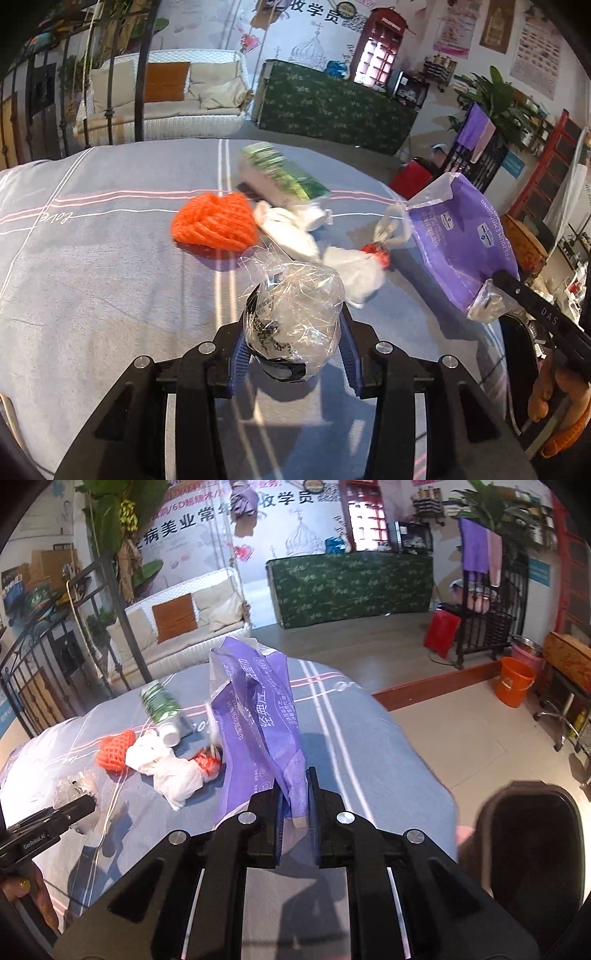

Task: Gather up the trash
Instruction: 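Carry the purple bag with the right tool over the bin and release it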

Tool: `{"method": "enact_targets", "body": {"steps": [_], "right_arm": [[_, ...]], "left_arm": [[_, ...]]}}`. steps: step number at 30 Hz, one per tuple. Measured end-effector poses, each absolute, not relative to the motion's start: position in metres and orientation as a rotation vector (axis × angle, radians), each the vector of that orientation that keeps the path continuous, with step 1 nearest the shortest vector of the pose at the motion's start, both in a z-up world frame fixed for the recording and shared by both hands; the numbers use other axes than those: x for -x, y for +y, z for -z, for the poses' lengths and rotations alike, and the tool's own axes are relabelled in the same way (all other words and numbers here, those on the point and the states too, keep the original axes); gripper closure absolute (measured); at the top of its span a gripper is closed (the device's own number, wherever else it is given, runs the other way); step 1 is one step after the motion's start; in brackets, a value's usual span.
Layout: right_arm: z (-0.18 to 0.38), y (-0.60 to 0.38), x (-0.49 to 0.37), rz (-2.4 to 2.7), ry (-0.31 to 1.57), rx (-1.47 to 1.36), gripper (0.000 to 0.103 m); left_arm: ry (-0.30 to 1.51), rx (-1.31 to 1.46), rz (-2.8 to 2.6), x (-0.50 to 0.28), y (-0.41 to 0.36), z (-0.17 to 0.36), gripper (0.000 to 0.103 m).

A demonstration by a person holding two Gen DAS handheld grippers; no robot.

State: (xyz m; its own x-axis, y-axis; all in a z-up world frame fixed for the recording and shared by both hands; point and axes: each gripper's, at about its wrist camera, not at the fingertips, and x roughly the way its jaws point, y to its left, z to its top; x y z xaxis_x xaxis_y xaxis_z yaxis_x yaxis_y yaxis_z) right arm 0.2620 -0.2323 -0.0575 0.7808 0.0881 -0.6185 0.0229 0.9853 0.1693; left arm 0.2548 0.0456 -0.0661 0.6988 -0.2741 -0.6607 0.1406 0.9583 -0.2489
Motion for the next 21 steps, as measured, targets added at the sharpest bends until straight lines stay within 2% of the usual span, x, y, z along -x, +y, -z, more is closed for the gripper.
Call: {"method": "enact_targets", "body": {"steps": [21], "right_arm": [[0.058, -0.334, -0.131, 0.206, 0.628, -0.277, 0.091]], "left_arm": [[0.743, 0.126, 0.589, -0.203, -0.072, 0.069, 0.062]]}}
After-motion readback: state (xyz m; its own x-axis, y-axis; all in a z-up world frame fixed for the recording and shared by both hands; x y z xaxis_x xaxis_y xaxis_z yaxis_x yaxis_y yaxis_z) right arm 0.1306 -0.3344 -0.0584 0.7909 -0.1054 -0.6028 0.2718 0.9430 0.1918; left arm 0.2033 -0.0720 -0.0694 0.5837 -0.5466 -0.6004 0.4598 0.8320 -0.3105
